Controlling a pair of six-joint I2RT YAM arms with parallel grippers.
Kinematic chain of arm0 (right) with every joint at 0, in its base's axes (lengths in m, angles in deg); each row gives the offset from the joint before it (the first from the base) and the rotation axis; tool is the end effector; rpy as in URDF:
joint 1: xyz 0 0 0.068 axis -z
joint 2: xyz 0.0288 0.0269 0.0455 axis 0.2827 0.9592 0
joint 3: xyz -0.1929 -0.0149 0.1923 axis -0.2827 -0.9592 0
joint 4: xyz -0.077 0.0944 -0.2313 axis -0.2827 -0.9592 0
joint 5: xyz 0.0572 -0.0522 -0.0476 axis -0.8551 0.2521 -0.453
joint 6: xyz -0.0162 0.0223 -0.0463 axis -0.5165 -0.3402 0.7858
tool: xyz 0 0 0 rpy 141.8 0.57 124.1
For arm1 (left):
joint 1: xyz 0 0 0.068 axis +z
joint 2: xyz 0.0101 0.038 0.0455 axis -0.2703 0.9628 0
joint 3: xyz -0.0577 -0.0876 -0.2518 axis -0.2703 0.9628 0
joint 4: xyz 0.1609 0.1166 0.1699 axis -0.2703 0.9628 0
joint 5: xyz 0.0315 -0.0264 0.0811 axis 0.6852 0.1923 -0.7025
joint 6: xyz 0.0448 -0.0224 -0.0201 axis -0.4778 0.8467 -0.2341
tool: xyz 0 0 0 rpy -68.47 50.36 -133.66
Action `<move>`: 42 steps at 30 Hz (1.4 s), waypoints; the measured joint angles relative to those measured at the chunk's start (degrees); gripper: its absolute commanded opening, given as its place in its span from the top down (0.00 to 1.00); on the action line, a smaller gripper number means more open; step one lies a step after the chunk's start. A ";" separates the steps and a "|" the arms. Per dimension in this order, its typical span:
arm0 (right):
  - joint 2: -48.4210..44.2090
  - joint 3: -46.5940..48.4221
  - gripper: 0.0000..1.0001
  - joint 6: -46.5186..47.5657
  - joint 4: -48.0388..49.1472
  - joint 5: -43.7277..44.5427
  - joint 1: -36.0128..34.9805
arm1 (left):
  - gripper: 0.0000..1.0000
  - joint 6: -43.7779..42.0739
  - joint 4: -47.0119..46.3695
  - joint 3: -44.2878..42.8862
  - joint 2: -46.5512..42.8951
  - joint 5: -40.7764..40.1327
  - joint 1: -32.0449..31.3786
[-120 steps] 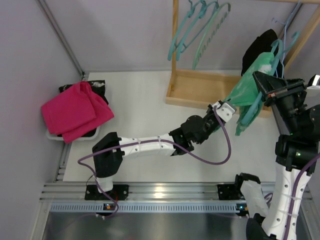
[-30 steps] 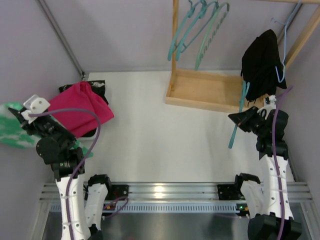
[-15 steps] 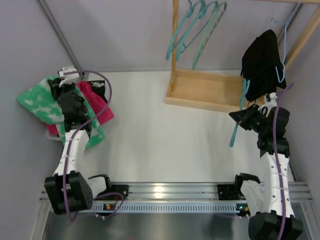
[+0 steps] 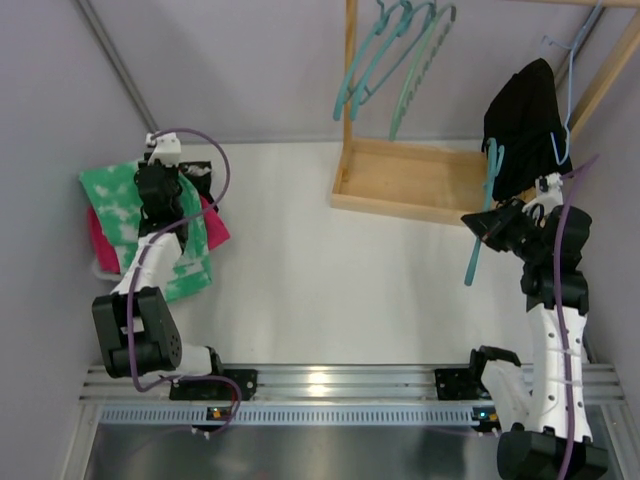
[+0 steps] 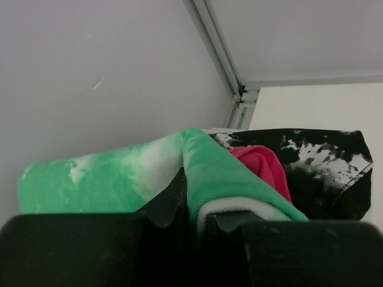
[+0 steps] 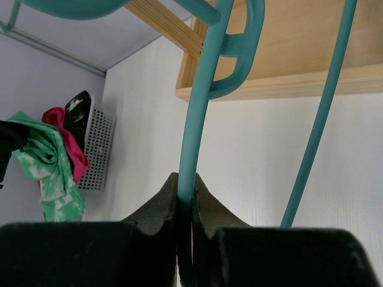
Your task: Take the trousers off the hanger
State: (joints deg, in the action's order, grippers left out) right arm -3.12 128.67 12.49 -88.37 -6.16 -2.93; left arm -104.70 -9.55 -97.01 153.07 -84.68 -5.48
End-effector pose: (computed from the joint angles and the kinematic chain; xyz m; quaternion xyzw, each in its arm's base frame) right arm 0.1659 -0.0192 0.3402 0.1565 0.7838 0.3340 0.4996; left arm 0.3235 0.0669 0.3119 -0.0029 0.7139 0.2832 0.6404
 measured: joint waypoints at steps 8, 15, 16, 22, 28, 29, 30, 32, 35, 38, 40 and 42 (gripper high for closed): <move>-0.15 4.57 1.00 0.70 -0.72 -1.53 0.00 | 0.41 5.86 20.11 -7.87 1.27 5.01 0.26; -0.24 6.95 1.00 1.22 -1.62 -2.36 0.00 | 0.04 8.94 37.18 -16.50 1.01 11.72 0.26; -0.26 7.45 1.00 1.36 -2.14 -2.49 0.00 | 0.02 9.29 39.19 -17.73 0.48 13.29 0.26; -0.50 10.69 1.00 1.75 -4.55 -4.02 0.00 | 0.02 11.28 48.35 -26.21 -5.40 20.46 0.22; -1.64 14.21 1.00 -0.61 -6.05 -6.64 0.00 | 0.02 12.37 52.30 -26.64 -17.86 28.13 0.22; -1.62 14.97 1.00 -1.49 -5.99 -6.78 0.00 | 0.02 12.83 52.54 -26.08 -20.63 30.01 0.22; -1.57 15.65 1.00 -2.21 -5.88 -6.86 0.00 | 0.02 13.38 52.83 -25.64 -22.67 31.54 0.22; -1.11 17.22 1.00 -4.63 -5.29 -6.93 -0.04 | 0.02 14.73 53.40 -25.09 -26.25 34.58 0.22; 1.22 20.15 1.00 -8.98 -3.91 -6.38 -0.70 | 0.02 17.16 53.68 -24.79 -29.77 38.84 0.22; 6.36 24.41 1.00 -12.22 -2.62 -3.93 -2.91 | 0.02 19.52 53.83 -24.79 -30.99 41.24 0.22; 10.95 28.33 1.00 -13.73 -1.90 -1.55 -5.25 | 0.02 21.16 54.03 -24.65 -30.99 42.12 0.22; 16.46 33.09 1.00 -14.56 -1.66 1.64 -7.61 | 0.02 22.56 54.47 -24.52 -31.01 42.77 0.22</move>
State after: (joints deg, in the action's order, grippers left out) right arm 13.34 161.77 -2.07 -90.03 -4.52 -10.53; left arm -82.14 44.92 -121.53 122.06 -41.91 -5.27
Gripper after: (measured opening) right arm 0.069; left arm 0.982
